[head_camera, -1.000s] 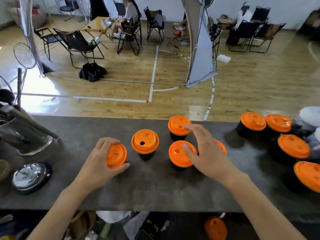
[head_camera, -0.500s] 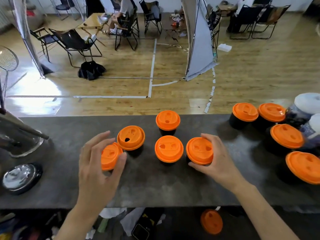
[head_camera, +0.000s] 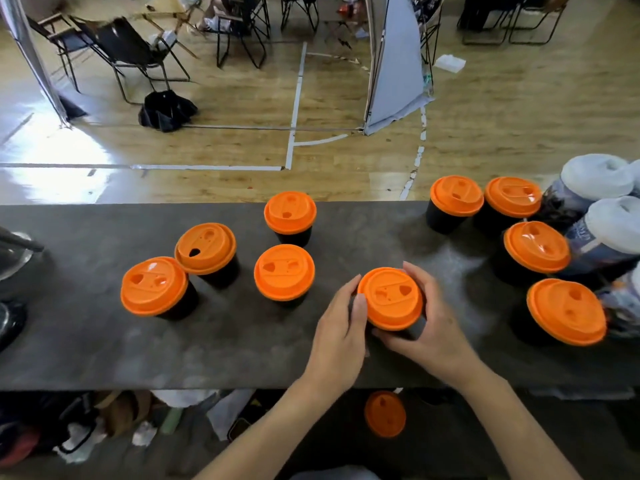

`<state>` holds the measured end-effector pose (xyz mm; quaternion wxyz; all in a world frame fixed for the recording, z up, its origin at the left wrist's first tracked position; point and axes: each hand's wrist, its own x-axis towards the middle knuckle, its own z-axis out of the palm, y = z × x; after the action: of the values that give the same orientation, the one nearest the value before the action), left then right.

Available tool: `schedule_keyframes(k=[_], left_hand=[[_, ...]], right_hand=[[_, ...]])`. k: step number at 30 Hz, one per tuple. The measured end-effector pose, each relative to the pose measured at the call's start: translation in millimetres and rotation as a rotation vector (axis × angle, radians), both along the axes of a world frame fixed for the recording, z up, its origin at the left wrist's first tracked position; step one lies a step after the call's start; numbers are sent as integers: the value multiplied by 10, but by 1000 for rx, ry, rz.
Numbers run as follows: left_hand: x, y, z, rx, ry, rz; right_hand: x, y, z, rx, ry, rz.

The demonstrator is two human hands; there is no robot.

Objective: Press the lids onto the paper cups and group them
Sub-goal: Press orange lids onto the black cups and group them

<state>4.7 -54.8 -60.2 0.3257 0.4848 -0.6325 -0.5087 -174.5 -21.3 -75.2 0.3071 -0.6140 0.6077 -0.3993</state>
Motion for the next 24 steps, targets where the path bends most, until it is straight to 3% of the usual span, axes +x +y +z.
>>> schedule_keyframes(k=[3,11,16,20,24], left_hand=[[-94,-94,-31,6,107,19],[-115,-192,-22,0,-17,83],[-181,-235,34,13,64,81],[-297,-41,-44,-139,-56,254],[-296,-158,-11,-117,-65,209]], right_hand=[[-16,1,-83,-8,-12,-16],[12,-107,-65,20,-79,74],[-189,-129,-86,51,-120,111],[9,-83,-141,44,-133,9],[58,-133,-191,-23,-168,-78]])
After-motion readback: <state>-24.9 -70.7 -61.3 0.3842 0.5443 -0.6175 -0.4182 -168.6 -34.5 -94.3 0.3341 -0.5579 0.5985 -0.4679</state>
